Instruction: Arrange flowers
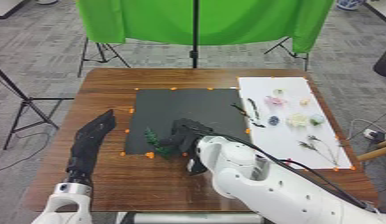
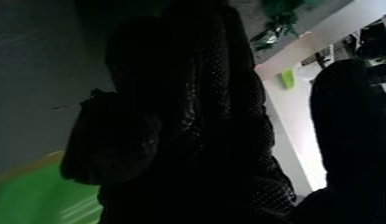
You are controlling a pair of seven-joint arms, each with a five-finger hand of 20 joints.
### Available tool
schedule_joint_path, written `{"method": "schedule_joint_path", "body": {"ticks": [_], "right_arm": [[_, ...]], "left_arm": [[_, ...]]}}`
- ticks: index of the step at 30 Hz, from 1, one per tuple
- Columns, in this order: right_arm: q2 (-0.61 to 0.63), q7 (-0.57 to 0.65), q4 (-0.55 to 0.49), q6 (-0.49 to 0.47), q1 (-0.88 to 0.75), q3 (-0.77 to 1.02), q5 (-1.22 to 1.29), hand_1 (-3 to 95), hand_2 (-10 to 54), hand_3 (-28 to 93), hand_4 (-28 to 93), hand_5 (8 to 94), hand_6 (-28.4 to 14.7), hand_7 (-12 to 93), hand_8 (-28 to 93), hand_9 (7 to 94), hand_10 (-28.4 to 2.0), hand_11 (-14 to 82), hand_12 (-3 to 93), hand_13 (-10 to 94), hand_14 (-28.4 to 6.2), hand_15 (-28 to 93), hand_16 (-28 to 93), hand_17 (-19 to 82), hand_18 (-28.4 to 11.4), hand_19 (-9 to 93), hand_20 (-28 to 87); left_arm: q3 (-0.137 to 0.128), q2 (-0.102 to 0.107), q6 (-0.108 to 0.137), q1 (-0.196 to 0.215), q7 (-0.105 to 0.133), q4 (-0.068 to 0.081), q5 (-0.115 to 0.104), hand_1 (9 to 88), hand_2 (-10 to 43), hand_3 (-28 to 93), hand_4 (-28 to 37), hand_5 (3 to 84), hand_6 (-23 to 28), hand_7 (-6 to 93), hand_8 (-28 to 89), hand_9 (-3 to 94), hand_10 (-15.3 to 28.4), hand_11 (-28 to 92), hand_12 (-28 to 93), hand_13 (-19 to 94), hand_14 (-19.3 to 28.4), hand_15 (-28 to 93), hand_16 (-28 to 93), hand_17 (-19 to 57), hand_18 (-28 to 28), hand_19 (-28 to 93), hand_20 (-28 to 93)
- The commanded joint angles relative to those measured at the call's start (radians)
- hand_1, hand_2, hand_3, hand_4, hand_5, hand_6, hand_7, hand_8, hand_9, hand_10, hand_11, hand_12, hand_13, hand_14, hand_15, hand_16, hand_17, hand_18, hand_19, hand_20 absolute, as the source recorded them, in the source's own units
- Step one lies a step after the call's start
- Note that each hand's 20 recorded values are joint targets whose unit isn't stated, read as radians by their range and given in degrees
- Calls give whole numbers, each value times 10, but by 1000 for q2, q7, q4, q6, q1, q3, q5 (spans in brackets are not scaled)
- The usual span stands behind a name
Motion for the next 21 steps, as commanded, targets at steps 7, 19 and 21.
{"method": "schedule_joint_path", "body": {"ticks": [7,19,21], "right_arm": [[-61,6,24,11,7,-24,102,253,67,525,-93,807,-55,145,-57,862,-169,318,255,931,-66,473,308,684,-78,932,303],[-111,11,72,66,22,-16,165,261,70,522,-92,791,-57,131,-61,852,-178,310,260,925,-67,474,307,680,-78,932,290],[-107,8,69,69,14,-4,133,261,71,522,-91,786,-57,128,-61,850,-178,309,262,925,-67,474,306,680,-77,932,286]], "left_arm": [[2,-10,-17,6,-22,-1,9,245,-39,658,-210,425,35,58,-45,364,110,87,158,290,148,78,60,23,112,7,175],[7,-8,-22,0,-23,1,9,245,-38,658,-208,424,36,57,-45,363,110,87,158,290,148,79,60,22,112,7,174],[5,-9,-21,5,-22,0,9,245,-38,658,-209,424,36,57,-45,362,110,87,159,290,148,79,60,22,112,7,174]]}}
